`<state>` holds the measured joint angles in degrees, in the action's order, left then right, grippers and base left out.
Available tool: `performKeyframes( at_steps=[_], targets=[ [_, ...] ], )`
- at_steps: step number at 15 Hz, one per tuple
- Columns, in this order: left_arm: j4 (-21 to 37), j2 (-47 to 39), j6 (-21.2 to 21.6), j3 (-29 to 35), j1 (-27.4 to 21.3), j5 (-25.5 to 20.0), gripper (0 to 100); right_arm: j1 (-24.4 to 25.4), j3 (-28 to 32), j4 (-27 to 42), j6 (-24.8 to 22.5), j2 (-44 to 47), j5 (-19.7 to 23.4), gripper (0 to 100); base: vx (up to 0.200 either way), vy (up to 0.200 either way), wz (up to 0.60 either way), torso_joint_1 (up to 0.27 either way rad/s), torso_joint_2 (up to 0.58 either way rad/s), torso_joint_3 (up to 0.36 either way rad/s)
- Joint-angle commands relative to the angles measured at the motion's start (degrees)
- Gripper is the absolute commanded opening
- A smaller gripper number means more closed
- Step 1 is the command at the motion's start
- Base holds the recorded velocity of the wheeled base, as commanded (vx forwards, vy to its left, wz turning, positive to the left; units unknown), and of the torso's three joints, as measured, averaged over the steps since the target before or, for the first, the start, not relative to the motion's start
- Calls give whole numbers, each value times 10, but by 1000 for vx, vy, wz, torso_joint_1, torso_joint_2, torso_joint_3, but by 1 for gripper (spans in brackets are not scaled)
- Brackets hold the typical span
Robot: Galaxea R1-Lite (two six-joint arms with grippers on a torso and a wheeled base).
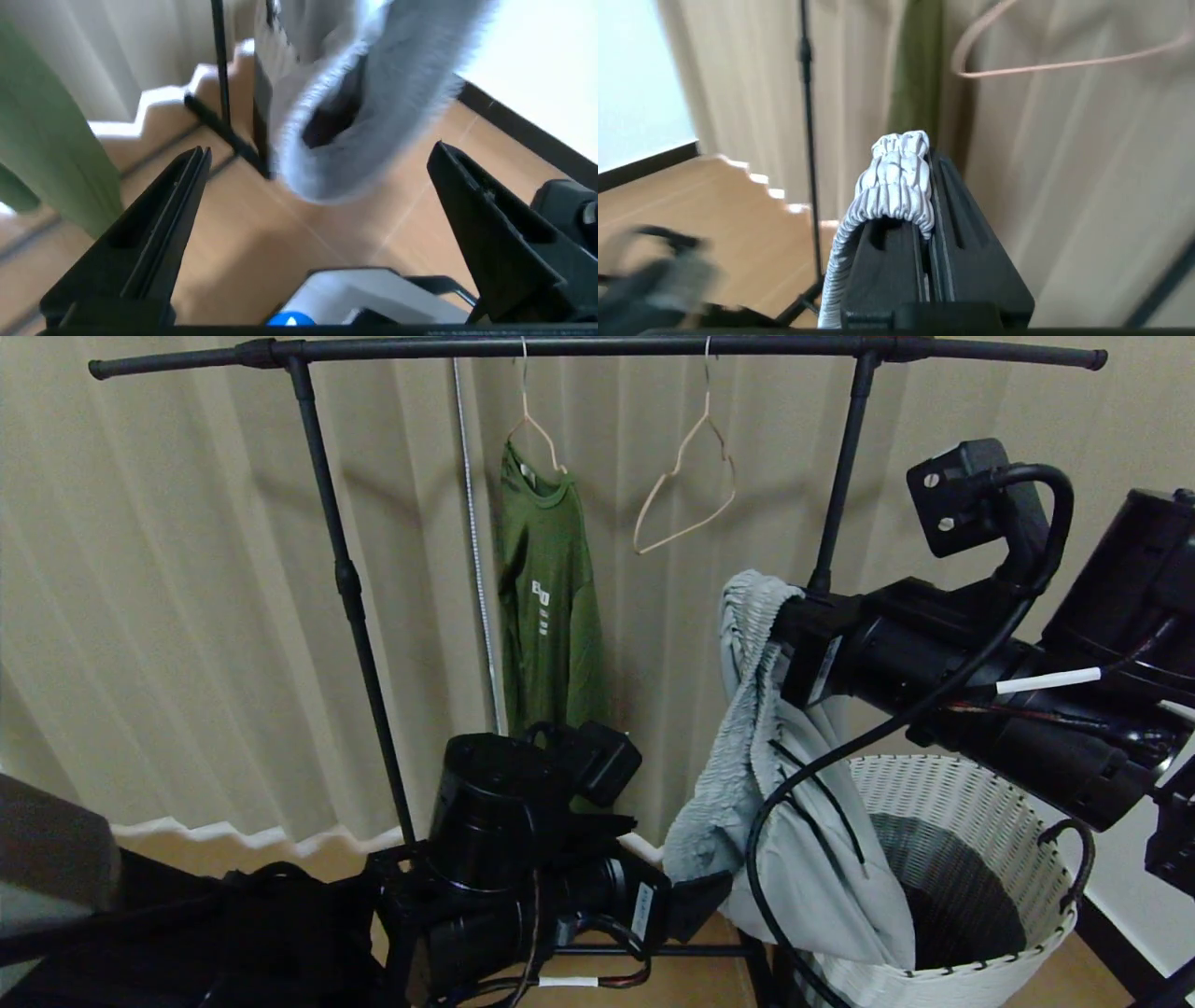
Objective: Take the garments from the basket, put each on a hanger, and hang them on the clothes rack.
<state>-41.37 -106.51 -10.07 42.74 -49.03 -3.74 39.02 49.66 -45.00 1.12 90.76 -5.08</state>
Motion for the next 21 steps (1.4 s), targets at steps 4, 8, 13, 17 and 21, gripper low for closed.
performKeyframes(
  at_steps=[4,8,13,17,21],
  targets=[
    [-1,-23,-6,-5,20,2,100,5,-4,0,1,-11,2,0,0,0,0,0,0,0],
    [-7,-26,-29,-8,39,2,100,6,-9,0,1,-32,14,0,0,0,0,0,0,0],
    [-9,-27,-29,-10,42,2,100,6,-18,0,2,-45,15,0,0,0,0,0,0,0],
    [-41,-32,-58,-6,24,1,100,21,-18,-1,3,-43,15,0,0,0,0,0,0,0],
    [-50,-62,-57,-13,36,2,100,26,-21,-40,1,-44,30,0,0,0,0,0,0,0]
  ],
)
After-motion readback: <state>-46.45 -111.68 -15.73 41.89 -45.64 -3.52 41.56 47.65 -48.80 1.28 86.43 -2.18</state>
